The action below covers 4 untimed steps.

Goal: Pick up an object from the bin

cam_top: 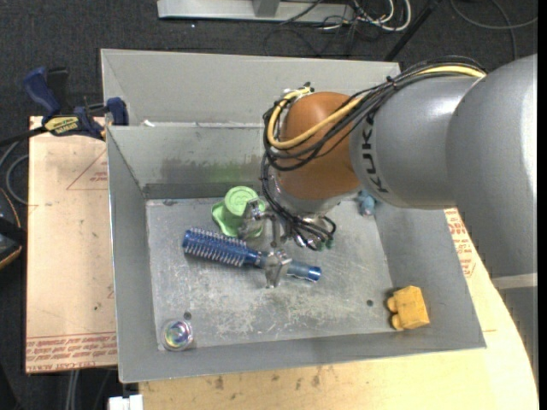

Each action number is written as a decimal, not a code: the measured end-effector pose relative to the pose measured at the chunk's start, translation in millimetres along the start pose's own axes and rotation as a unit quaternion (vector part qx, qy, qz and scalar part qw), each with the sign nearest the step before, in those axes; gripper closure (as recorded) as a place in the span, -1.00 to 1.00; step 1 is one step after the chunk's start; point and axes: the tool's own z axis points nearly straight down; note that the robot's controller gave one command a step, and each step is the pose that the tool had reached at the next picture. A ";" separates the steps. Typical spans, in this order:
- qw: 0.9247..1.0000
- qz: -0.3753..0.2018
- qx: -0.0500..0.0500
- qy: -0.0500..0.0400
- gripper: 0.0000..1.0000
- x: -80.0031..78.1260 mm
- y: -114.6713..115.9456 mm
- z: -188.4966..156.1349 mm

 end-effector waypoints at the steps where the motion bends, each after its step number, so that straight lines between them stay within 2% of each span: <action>1: 0.996 0.084 0.002 -0.003 -1.00 -16.9 40.7 25.3; 2: 0.997 0.083 0.002 -0.005 -1.00 -18.9 41.0 22.5; 3: 0.997 0.083 0.002 -0.009 1.00 -21.2 41.0 20.2; 4: 0.997 0.082 0.002 -0.004 1.00 -21.6 41.4 12.7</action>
Offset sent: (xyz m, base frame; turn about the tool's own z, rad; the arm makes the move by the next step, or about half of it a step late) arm -0.0013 0.0424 -0.0302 0.1714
